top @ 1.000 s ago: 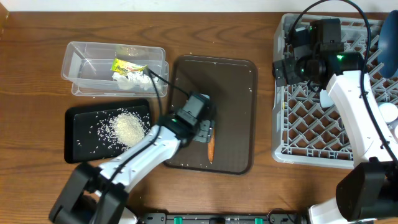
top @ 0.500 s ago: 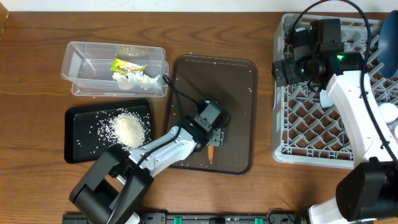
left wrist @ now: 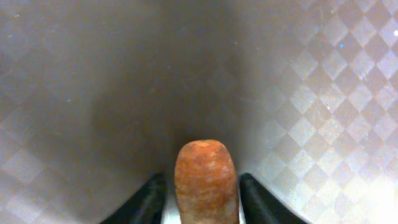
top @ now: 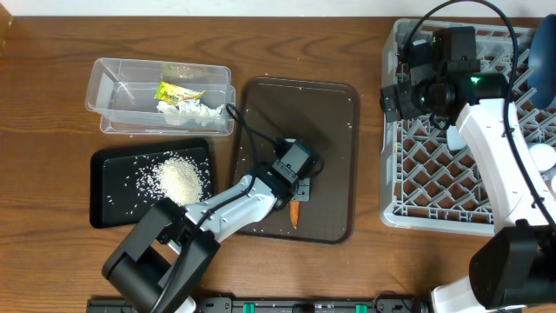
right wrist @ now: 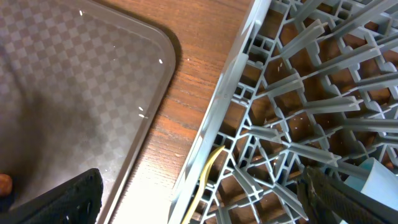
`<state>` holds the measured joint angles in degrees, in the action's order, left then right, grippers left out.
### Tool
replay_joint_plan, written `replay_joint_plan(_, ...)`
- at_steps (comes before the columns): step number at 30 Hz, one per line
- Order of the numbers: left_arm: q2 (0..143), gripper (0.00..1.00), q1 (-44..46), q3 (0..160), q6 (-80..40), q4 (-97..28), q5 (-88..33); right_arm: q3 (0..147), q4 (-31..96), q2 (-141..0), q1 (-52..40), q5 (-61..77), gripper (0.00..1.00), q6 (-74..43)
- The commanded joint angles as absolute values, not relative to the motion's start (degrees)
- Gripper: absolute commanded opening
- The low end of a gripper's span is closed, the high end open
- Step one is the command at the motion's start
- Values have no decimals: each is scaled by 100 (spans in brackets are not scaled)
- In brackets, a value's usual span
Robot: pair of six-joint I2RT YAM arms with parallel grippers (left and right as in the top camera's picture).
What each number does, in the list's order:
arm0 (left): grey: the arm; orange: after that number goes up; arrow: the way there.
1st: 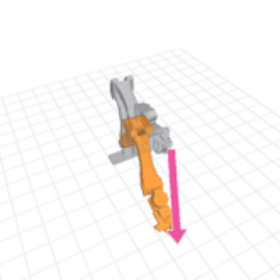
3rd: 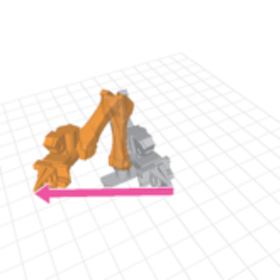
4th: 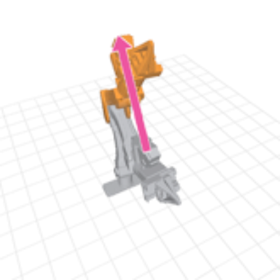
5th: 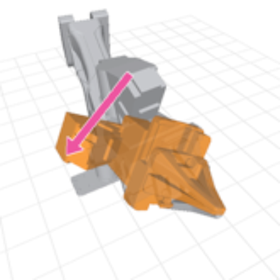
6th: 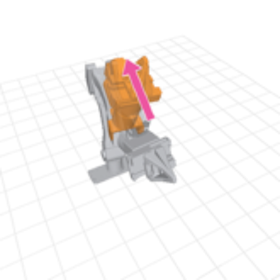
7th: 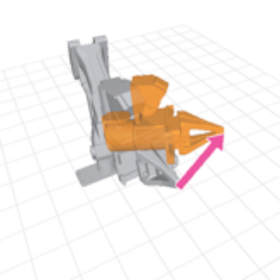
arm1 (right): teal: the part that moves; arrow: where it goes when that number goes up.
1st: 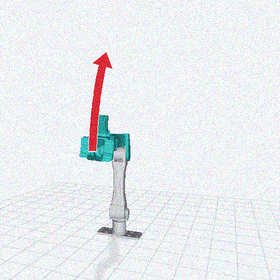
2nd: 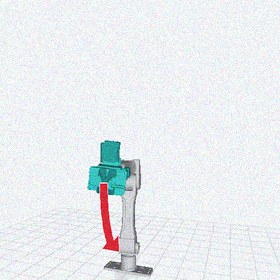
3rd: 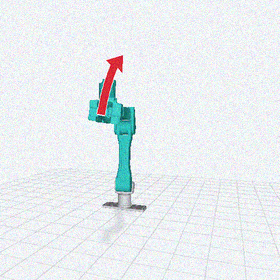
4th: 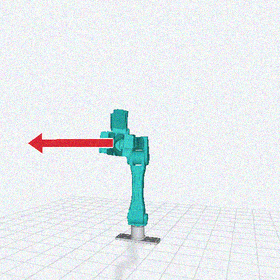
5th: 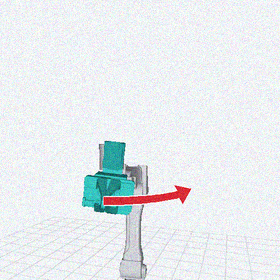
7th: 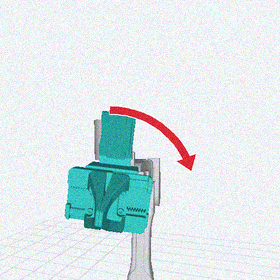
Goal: Sort waste into correct bins and load items into the dishwasher rack
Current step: 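Carry the carrot with the left gripper and drop it on the black tray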
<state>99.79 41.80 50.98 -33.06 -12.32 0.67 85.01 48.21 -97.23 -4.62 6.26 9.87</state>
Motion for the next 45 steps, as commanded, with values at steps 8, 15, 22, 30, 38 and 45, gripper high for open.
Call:
replay_joint_plan(8,10082,20,4139,5135,-3227,-1251,117,8506,4851,-9751,-419,690,98,943)
replay_joint_plan(15,9467,19,3479,5137,-2762,-1439,119,8506,4853,-9751,-419,690,98,943)
replay_joint_plan(22,8200,19,1966,5135,-2613,-2128,270,8506,4849,-9751,-414,687,98,945)
replay_joint_plan(30,7725,19,-279,5129,-2617,-2700,263,8506,4847,-9749,-414,687,98,945)
replay_joint_plan(38,8285,19,-1728,5092,-2617,-2692,263,8506,4856,-9751,-414,690,98,943)
replay_joint_plan(45,9338,19,-2202,5092,-2617,-2497,263,8506,4871,-9751,-414,687,98,943)
